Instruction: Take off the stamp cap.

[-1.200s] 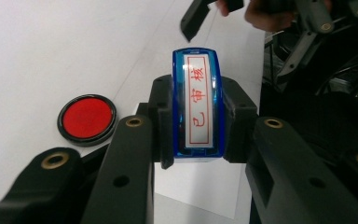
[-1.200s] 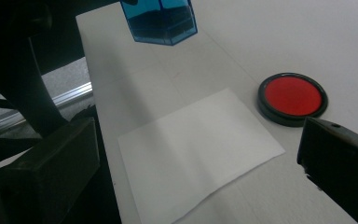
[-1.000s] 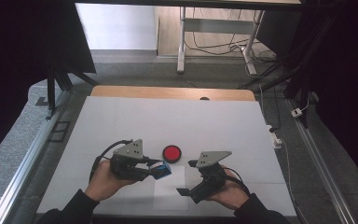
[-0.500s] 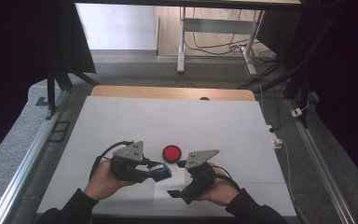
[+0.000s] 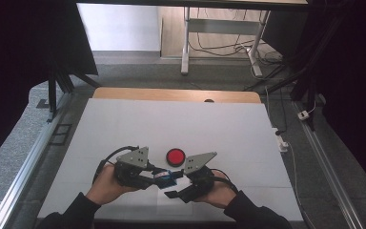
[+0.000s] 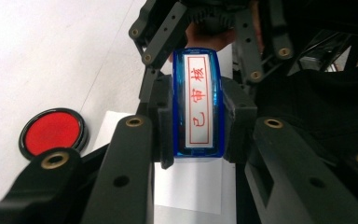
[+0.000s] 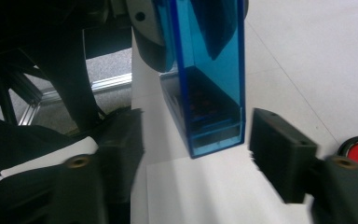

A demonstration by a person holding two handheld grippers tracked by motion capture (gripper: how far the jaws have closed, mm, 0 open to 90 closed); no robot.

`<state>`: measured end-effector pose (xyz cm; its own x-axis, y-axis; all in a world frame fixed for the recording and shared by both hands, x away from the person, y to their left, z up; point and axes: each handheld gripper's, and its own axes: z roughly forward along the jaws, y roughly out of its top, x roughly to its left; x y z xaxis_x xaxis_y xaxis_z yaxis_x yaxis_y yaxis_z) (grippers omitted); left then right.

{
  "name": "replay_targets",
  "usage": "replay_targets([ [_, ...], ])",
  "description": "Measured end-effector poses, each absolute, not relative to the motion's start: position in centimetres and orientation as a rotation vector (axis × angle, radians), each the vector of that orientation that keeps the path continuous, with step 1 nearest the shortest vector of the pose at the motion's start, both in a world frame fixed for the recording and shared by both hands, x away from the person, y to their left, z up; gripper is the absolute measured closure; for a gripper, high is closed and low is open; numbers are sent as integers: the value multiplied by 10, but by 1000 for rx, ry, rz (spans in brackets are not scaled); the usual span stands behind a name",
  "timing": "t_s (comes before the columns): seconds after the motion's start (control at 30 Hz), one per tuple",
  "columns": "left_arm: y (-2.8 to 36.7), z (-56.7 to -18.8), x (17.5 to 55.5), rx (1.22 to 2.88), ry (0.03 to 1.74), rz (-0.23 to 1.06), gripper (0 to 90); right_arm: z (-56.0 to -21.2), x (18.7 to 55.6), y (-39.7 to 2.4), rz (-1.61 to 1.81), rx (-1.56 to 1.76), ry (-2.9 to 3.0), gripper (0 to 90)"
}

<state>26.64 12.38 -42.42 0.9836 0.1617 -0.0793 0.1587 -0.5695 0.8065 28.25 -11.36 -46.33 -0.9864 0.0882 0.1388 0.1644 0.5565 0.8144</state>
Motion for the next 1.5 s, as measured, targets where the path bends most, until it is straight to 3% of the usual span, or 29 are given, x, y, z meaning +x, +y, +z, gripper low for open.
replay_targets([
  [0.57, 125, -423, 265, 2156, 166, -14, 696, -464, 282, -116, -1468, -126, -2649, 622],
  [1.5, 127, -423, 263, 2120, 99, 3, 697, -461, 282, -118, -1497, -125, -2581, 690],
])
